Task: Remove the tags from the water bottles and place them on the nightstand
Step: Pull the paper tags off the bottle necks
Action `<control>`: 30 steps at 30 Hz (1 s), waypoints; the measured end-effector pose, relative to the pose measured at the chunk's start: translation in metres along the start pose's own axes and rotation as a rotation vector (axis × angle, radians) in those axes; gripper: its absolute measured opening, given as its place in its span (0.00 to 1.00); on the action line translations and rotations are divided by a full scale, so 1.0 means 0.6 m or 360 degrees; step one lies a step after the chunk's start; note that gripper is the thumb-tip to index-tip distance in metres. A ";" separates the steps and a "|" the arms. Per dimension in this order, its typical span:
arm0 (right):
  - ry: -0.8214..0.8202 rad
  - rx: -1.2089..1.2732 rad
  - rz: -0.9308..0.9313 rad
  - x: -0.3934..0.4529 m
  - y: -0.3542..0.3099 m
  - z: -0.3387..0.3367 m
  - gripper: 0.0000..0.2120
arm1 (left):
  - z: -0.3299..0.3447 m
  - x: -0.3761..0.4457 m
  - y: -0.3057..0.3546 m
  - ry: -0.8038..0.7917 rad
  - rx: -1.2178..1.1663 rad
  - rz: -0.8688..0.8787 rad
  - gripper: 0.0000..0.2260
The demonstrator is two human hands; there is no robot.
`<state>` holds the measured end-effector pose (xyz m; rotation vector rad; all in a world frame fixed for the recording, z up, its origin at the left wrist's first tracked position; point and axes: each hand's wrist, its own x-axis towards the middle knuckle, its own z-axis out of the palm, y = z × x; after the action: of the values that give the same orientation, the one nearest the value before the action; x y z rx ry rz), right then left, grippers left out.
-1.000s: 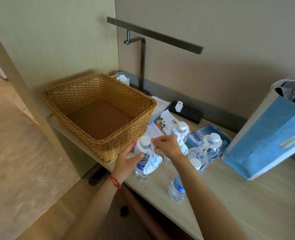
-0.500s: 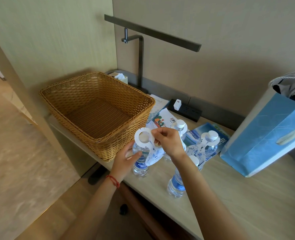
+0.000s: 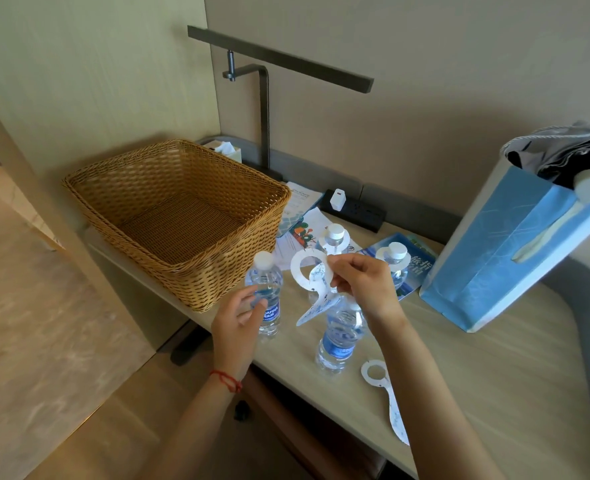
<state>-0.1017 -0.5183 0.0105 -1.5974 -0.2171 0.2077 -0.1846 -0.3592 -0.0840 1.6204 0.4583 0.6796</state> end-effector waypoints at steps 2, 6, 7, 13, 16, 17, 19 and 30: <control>0.0029 0.0042 0.0015 -0.010 -0.002 -0.018 0.08 | 0.012 -0.015 0.008 -0.0053 0.0015 0.0052 0.11; 0.0113 0.0105 0.0007 -0.027 -0.002 -0.059 0.09 | 0.039 -0.033 0.017 -0.0211 0.0023 0.0071 0.11; 0.0132 0.0116 0.0008 -0.031 0.000 -0.070 0.10 | 0.045 -0.036 0.019 -0.0248 0.0037 0.0069 0.11; 0.0312 0.0076 0.0067 -0.053 0.041 -0.143 0.13 | 0.075 -0.067 0.018 -0.0417 0.0302 0.0328 0.11; 0.0405 0.0050 0.0186 -0.065 0.087 -0.176 0.15 | 0.079 -0.081 0.001 -0.0505 0.0528 0.0539 0.13; 0.0437 0.0044 0.0243 -0.068 0.105 -0.185 0.14 | 0.078 -0.087 -0.006 -0.0539 0.0602 0.0576 0.13; 0.0483 0.0009 0.0362 -0.073 0.142 -0.200 0.12 | 0.077 -0.100 -0.018 -0.0588 0.0730 0.0618 0.13; 0.0528 -0.0149 0.0832 -0.072 0.291 -0.210 0.12 | 0.071 -0.151 -0.052 -0.0898 0.1244 0.0718 0.18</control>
<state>-0.1079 -0.6576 -0.1593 -1.7307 0.4590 0.3327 -0.2213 -0.4443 -0.1331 2.5959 -0.0964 0.3339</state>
